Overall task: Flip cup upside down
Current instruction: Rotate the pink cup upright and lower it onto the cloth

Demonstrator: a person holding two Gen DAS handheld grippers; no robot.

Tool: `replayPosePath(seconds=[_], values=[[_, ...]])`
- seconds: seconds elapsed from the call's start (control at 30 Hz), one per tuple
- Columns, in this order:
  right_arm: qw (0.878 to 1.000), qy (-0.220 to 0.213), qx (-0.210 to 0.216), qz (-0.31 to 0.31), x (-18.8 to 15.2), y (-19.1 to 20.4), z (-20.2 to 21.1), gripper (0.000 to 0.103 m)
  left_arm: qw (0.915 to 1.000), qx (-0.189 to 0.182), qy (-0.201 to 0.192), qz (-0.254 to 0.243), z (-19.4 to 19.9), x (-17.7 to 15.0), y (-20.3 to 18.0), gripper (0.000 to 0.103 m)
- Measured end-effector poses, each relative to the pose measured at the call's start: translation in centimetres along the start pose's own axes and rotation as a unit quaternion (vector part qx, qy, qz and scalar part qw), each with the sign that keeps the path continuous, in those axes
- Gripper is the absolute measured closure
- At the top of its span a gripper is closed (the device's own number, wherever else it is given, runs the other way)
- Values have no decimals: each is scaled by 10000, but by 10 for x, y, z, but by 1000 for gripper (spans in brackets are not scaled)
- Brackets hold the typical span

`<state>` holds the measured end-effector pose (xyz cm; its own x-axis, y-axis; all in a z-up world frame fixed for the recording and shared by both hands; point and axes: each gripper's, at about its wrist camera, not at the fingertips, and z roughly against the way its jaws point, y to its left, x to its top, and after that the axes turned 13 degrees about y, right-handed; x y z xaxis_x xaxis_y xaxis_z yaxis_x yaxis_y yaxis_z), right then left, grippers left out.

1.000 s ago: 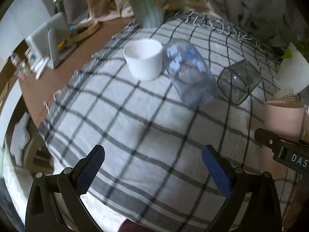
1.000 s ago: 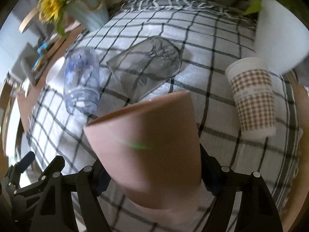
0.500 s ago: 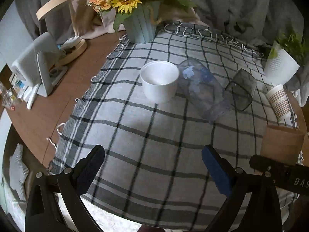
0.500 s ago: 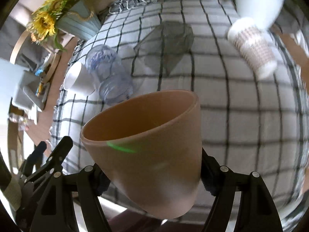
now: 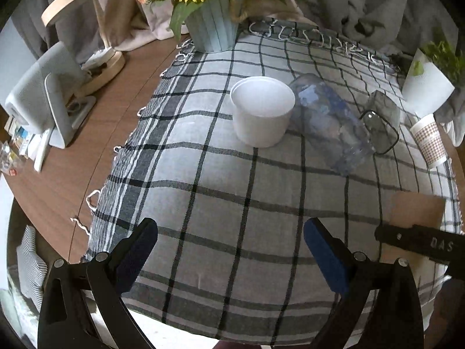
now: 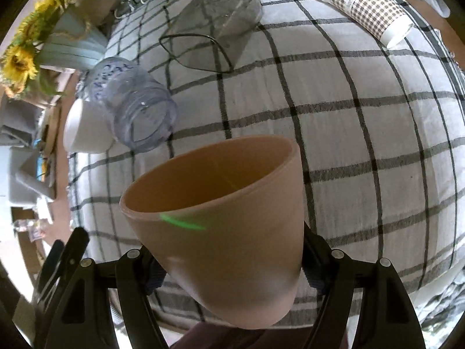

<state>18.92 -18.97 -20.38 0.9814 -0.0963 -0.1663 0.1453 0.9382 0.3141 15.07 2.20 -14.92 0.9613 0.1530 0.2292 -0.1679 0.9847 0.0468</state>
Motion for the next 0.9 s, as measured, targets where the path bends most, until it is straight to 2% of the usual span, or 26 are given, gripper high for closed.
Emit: replayPosePath(seconds=[0.3,0.43,0.57,0.77,0.9], values=[[9997,-122,-211,-74,10,-1,-4,27,9999,3,104,-74,-5,-1,1,1],[9992,-341,-217,-28,5,-3,5,20,9999,57,-33,-123,3,-3,-4,1],[9983,-543,-206,-23,-14,-11,28,20,9996,-13,-249,-147,20,-9,-13,1],[9878,-1435,-415,443,-50,-16,90,17,9965,-236,-714,-377,49,-29,-47,1],[9756,-1929,-808,665,-55,-26,116,16,9932,-475,-819,-670,55,-45,-81,1]])
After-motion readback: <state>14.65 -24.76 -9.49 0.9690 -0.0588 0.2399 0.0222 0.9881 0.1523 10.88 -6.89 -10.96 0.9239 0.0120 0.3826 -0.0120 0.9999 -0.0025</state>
